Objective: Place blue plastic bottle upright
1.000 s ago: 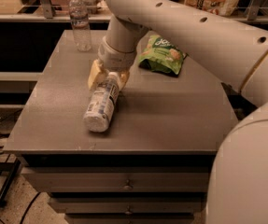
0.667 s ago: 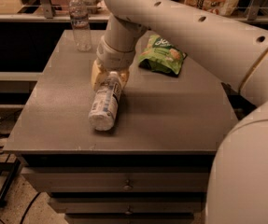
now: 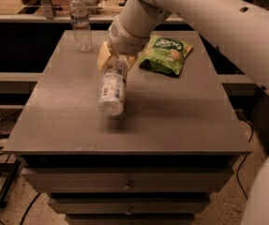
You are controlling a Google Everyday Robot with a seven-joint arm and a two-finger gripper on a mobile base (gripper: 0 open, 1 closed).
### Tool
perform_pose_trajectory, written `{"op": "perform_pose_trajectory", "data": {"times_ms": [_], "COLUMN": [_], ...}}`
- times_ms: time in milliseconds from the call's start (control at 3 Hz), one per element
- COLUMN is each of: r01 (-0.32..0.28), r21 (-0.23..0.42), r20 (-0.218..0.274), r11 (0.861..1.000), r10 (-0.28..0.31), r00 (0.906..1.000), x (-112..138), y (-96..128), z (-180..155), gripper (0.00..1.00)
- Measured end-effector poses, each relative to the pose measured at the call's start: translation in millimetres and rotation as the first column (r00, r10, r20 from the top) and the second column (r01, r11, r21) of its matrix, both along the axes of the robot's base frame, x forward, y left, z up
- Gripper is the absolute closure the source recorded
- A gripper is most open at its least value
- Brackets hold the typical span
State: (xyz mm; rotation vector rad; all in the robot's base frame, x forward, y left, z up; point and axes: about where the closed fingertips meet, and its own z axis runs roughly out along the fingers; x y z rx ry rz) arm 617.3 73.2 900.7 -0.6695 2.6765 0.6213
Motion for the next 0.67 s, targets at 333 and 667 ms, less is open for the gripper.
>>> {"op": "perform_pose_trajectory", "data": {"times_ms": [333, 667], "r01": [-0.075, -0.164], "r21": [0.129, 0.261], "r20": [0.127, 0.227], "r11": [0.989, 0.951], "r10": [0.058, 0.105], "r00": [0.9903, 0.9683], "x": [16, 31], "y": [-22, -41], "z": [39, 64], "gripper": [1.00, 1.00]}}
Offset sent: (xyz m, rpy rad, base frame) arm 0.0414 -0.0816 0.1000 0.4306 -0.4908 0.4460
